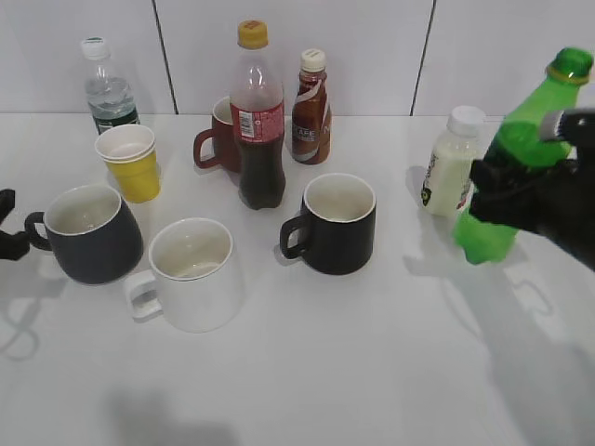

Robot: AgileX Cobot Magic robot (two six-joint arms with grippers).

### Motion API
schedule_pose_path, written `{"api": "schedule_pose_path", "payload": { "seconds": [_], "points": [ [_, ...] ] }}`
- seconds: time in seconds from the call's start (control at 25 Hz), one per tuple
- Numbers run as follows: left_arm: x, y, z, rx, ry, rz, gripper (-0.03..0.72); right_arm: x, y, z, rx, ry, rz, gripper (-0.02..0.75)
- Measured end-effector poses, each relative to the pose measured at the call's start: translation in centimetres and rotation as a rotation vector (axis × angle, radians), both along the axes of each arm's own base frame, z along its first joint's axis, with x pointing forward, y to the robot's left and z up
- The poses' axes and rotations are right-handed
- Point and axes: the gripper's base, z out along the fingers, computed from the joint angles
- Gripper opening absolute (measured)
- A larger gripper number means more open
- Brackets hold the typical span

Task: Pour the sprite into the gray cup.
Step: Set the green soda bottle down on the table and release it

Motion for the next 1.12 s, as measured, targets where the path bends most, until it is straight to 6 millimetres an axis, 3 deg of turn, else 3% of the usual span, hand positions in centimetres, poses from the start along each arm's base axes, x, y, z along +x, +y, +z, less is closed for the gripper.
{"api": "schedule_pose_path", "payload": {
  "seconds": [0.28,0.52,0.96,1.12],
  "points": [
    [-1.2,0.1,3.3,-0.001,-0.065,0.001,0.185,0.4,0.0,-2.1,-0.037,-0.018,0.004,0.411],
    [-2.1,0.1,5.6,-0.004,-0.141,0.001,0.185,-0.9,-0.3,-3.3,-0.050,0.002,0.004,0.411],
    [-3.1,0.2,6.8,-0.004,-0.148,0.003,0.185,-1.3,-0.3,-3.5,-0.053,-0.001,0.016,0.411],
    [-3.6,0.3,7.8,-0.006,-0.189,0.004,0.185,-1.3,-0.2,-3.5,-0.056,-0.003,0.038,0.481]
  ]
}}
